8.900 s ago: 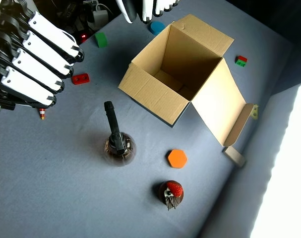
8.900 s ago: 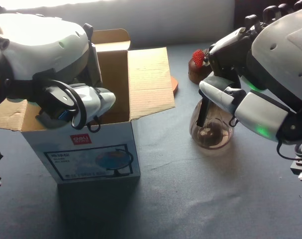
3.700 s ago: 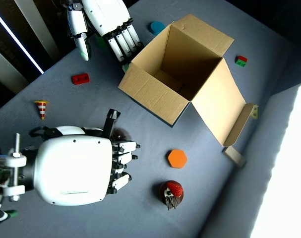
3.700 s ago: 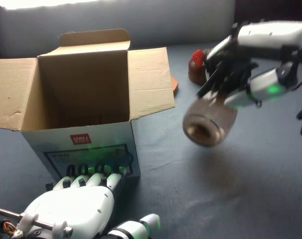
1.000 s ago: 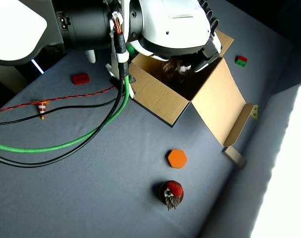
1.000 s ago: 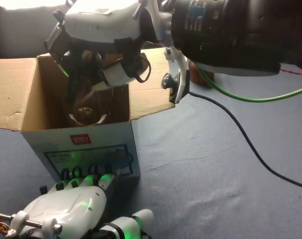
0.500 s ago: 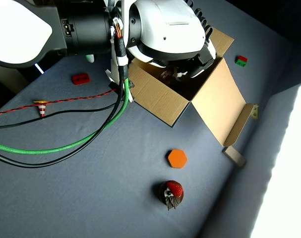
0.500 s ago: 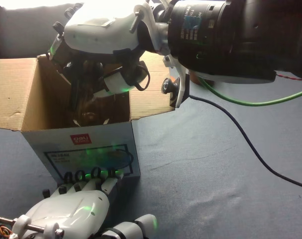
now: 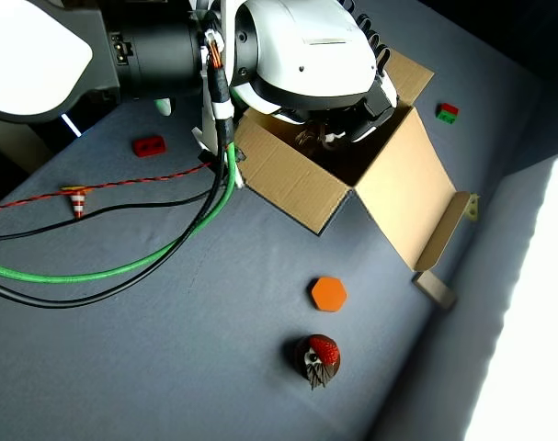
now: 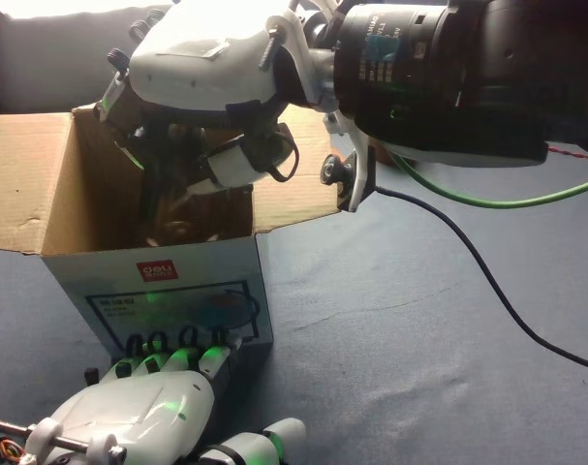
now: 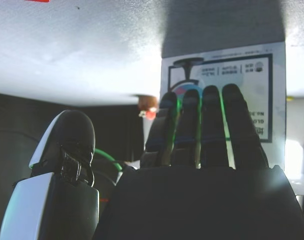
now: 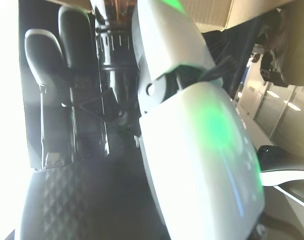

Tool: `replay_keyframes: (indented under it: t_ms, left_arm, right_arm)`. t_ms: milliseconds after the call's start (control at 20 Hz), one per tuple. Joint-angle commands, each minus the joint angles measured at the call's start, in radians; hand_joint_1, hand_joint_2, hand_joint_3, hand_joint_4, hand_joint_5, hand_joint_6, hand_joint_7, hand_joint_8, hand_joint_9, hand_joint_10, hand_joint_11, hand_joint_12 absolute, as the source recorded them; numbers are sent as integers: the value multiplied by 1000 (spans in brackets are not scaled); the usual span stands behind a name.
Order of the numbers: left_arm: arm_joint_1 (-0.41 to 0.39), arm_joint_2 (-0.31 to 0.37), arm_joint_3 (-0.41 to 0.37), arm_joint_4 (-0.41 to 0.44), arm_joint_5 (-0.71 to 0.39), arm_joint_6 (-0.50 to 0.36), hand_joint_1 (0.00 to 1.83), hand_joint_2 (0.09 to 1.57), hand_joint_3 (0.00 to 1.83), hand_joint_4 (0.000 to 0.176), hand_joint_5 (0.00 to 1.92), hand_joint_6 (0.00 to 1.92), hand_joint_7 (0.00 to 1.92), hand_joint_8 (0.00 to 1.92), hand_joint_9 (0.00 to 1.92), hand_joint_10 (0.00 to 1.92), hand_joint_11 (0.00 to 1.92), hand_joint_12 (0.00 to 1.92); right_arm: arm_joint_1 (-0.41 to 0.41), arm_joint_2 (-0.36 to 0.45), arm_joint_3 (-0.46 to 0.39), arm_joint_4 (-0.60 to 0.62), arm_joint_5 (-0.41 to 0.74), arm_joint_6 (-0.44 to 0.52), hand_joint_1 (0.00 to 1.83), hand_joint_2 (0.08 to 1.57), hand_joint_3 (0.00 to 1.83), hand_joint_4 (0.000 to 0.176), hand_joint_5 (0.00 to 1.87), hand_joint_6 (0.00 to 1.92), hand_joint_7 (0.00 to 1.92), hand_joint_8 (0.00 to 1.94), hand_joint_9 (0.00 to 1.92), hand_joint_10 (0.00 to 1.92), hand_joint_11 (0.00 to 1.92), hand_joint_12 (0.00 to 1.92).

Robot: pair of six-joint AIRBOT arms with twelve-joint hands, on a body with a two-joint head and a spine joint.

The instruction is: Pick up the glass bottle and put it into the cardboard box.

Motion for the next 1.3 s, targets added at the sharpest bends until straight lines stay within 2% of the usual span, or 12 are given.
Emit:
replay_keyframes:
  t_ms: [0, 150, 200, 350, 550, 700, 850, 950, 1000, 1100, 1200, 1250]
  left_arm:
    - [-1, -6, 4, 72, -40, -2, 0, 1248, 0, 30, 0, 0, 0, 0, 0, 0, 0, 0]
    - [3, -10, 6, 72, -40, -4, 0, 1248, 0, 30, 0, 0, 0, 0, 0, 0, 0, 0]
    - [5, -11, 7, 72, -40, -4, 0, 1248, 0, 30, 0, 0, 0, 0, 0, 0, 0, 0]
    - [19, -14, 11, 107, -40, -15, 0, 1248, 0, 30, 0, 0, 0, 0, 0, 0, 0, 0]
    - [14, -14, 4, 106, -40, -16, 0, 1247, 0, 30, 0, 0, 0, 0, 0, 0, 0, 0]
    - [-11, 3, -25, 74, -38, 0, 0, 1248, 0, 30, 0, 0, 0, 0, 0, 0, 0, 0]
    - [-98, 22, -79, -55, -96, 122, 0, 1248, 0, 30, 0, 0, 0, 0, 0, 0, 0, 0]
    - [-160, 30, -116, -125, -127, 163, 0, 1252, 1, 27, 95, 16, 103, 8, 54, 9, 25, 20]
    - [-201, 27, -137, -173, -155, 189, 0, 1257, 0, 26, 182, 10, 176, 7, 112, 11, 4, 178]
    - [-267, 16, -171, -234, -199, 221, 5, 1267, 1, 24, 329, 34, 307, 16, 244, 31, 0, 503]
    - [-345, 3, -198, -298, -244, 265, 36, 1279, 1, 6, 451, 43, 479, 26, 397, 43, 0, 773]
    - [-381, -2, -208, -321, -262, 282, 56, 1285, 1, 0, 534, 56, 598, 31, 506, 58, 0, 1020]
  right_arm:
    - [20, 6, -7, 6, 104, -7, 983, 1139, 0, 0, 382, 518, 594, 276, 393, 632, 68, 1593]
    - [24, 16, -16, 6, 101, -13, 940, 1095, 0, 0, 349, 274, 551, 40, 339, 502, 0, 1417]
    - [25, 20, -20, 6, 100, -13, 918, 1074, 0, 0, 272, 208, 429, 6, 226, 422, 0, 1153]
    - [38, 51, -52, 4, 81, 4, 897, 1062, 0, 0, 240, 93, 328, 0, 186, 227, 0, 790]
    - [95, 203, -188, -2, 32, 151, 857, 1054, 0, 0, 199, 34, 229, 3, 144, 119, 0, 371]
    - [146, 314, -304, 8, -156, 233, 848, 1049, 0, 0, 188, 22, 217, 0, 148, 102, 0, 308]
    - [168, 429, -409, 9, -251, 387, 837, 1038, 0, 0, 193, 23, 218, 2, 148, 99, 0, 306]
    - [167, 485, -460, -35, -344, 550, 669, 1042, 0, 0, 248, 38, 299, 21, 202, 102, 0, 529]
    - [156, 508, -488, -212, -425, 763, 518, 1092, 16, 0, 290, 50, 359, 33, 243, 114, 0, 719]
    - [135, 527, -548, -475, -601, 946, 211, 1229, 47, 0, 420, 103, 497, 68, 377, 186, 0, 1129]
    - [101, 544, -619, -638, -741, 1025, 160, 1282, 17, 0, 529, 390, 687, 149, 422, 681, 0, 1463]
    - [78, 551, -648, -698, -766, 1059, 190, 1276, 5, 0, 573, 562, 772, 237, 457, 904, 38, 1564]
